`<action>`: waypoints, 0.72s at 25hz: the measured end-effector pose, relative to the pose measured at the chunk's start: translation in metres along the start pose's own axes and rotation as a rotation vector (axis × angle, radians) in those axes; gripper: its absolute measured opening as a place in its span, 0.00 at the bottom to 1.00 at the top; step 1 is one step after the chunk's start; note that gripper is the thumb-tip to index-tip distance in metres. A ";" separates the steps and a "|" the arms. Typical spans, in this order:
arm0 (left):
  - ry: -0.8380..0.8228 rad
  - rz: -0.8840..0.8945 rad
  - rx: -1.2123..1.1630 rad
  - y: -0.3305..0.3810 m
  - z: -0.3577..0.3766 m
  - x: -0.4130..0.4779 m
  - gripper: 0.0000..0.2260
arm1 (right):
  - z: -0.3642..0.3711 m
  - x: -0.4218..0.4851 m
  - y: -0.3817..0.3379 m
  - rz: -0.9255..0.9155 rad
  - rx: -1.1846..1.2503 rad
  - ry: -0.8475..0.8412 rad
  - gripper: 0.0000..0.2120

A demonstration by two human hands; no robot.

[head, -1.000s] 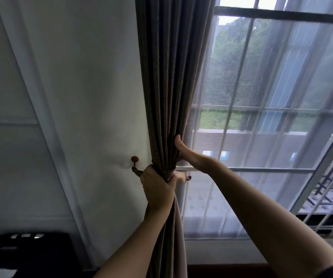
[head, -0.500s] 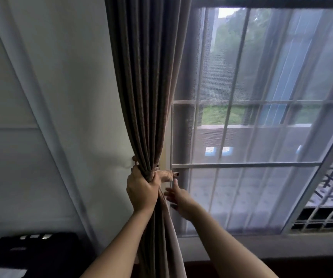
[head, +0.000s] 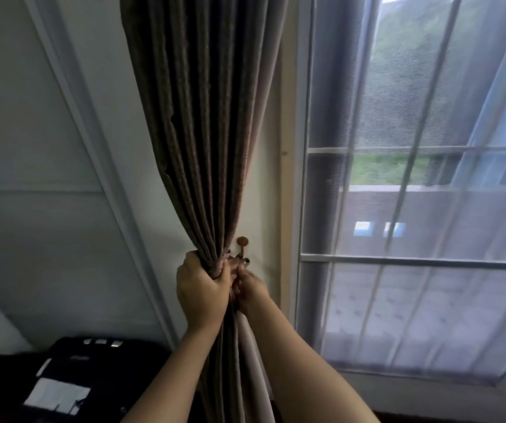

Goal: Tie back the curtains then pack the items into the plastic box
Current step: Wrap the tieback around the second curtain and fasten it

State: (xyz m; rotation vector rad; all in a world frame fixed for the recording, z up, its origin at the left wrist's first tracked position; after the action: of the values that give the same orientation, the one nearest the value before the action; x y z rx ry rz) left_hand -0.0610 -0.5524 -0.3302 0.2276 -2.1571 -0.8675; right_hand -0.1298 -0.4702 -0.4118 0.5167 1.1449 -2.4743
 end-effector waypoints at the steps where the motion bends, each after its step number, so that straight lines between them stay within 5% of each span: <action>1: 0.002 0.007 0.009 -0.003 0.002 0.004 0.16 | 0.003 0.005 0.000 -0.012 -0.029 0.026 0.06; 5: 0.008 -0.003 0.053 -0.011 0.012 0.023 0.16 | 0.011 0.033 0.009 -0.125 -0.163 0.157 0.14; 18: 0.043 0.044 0.128 -0.007 0.034 0.041 0.17 | 0.013 0.056 0.002 -0.288 -0.067 0.302 0.07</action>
State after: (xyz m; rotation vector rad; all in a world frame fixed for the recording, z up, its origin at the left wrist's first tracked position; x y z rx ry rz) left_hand -0.1140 -0.5576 -0.3258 0.2590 -2.1716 -0.6947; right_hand -0.1797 -0.4911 -0.4319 0.7753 1.5068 -2.6492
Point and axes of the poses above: each hand's wrist, its own x-axis towards the middle knuckle, its own z-axis out of the palm, y = z × x, the point moved 4 cm from there along x, towards the middle knuckle, and after that the axes turned 5 degrees about -y, right-handed, at the moved point
